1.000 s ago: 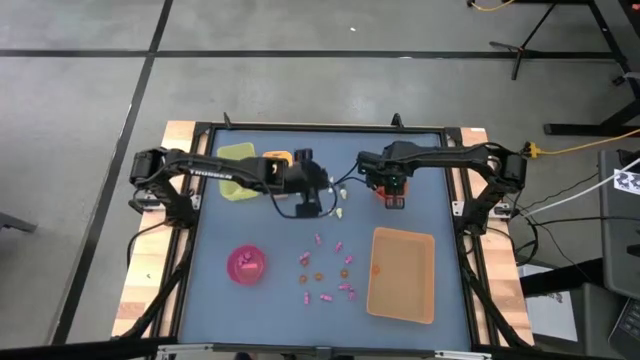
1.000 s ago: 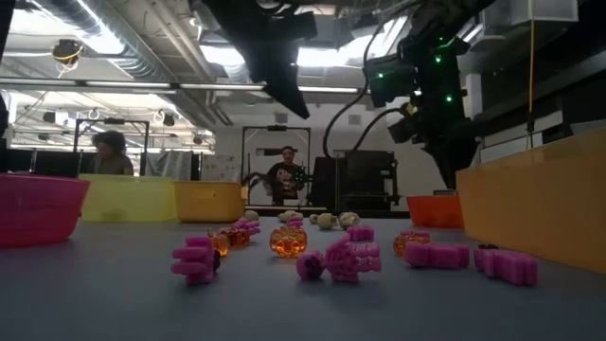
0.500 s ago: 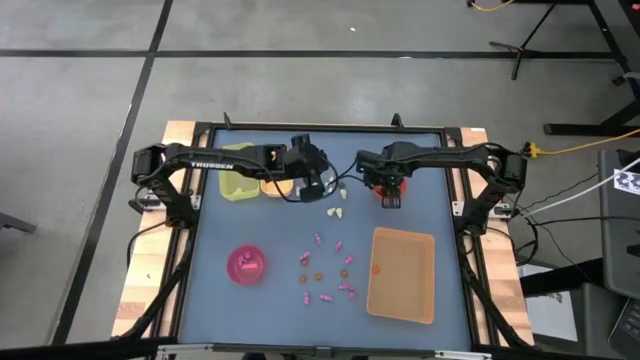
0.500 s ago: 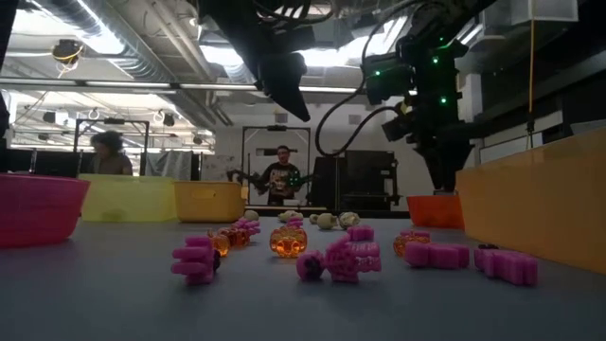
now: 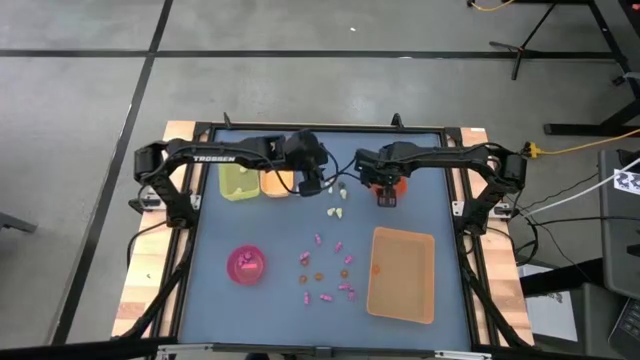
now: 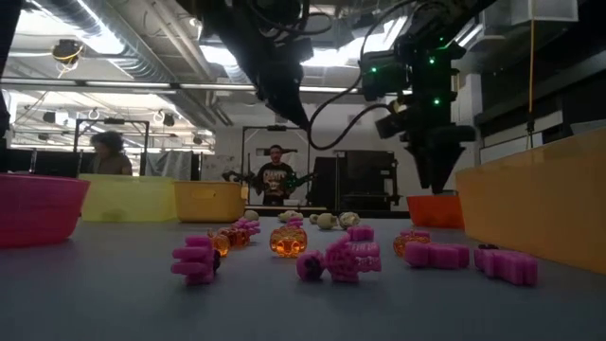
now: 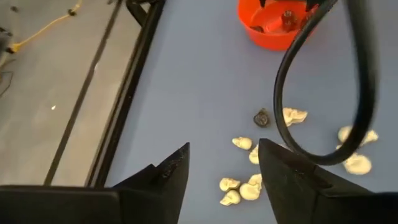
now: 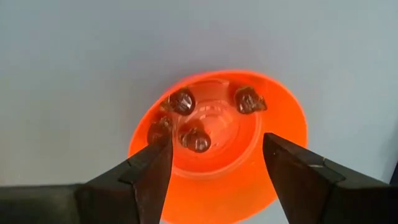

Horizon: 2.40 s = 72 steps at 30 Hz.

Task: Sort Halloween decoration
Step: Put the white skull toy into the yellow bin

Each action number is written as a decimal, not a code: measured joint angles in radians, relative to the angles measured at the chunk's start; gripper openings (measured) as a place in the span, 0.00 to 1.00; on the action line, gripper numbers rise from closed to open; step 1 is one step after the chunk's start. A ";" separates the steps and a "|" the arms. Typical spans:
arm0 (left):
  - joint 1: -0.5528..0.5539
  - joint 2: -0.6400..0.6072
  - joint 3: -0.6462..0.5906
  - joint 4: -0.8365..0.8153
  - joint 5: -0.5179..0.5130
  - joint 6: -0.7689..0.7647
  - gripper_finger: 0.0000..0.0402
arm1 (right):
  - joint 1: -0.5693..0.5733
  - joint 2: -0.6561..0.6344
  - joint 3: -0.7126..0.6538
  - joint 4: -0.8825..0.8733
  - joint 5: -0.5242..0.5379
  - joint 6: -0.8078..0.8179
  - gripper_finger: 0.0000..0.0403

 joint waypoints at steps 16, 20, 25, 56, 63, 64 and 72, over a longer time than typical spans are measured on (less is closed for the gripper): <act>0.096 0.204 0.000 -0.002 0.219 0.187 0.45 | 0.000 0.000 0.000 -0.053 0.144 0.000 0.62; 0.099 0.241 0.000 0.000 0.238 0.187 0.45 | -0.001 -0.001 0.000 -0.060 0.199 -0.003 0.62; 0.098 0.281 0.000 0.001 0.258 0.187 0.45 | -0.001 -0.002 0.000 -0.058 0.201 -0.006 0.62; 0.100 0.338 0.000 -0.042 0.260 0.180 0.43 | 0.000 -0.004 0.001 -0.048 0.201 -0.008 0.62; 0.100 0.338 0.000 -0.043 0.257 0.158 0.31 | 0.000 -0.004 0.001 -0.047 0.201 -0.008 0.62; 0.100 0.338 0.000 -0.043 0.256 0.154 0.30 | 0.000 -0.004 0.001 -0.047 0.201 -0.008 0.62; 0.100 0.338 0.000 -0.042 0.249 0.152 0.21 | 0.000 -0.004 0.001 -0.046 0.201 -0.008 0.62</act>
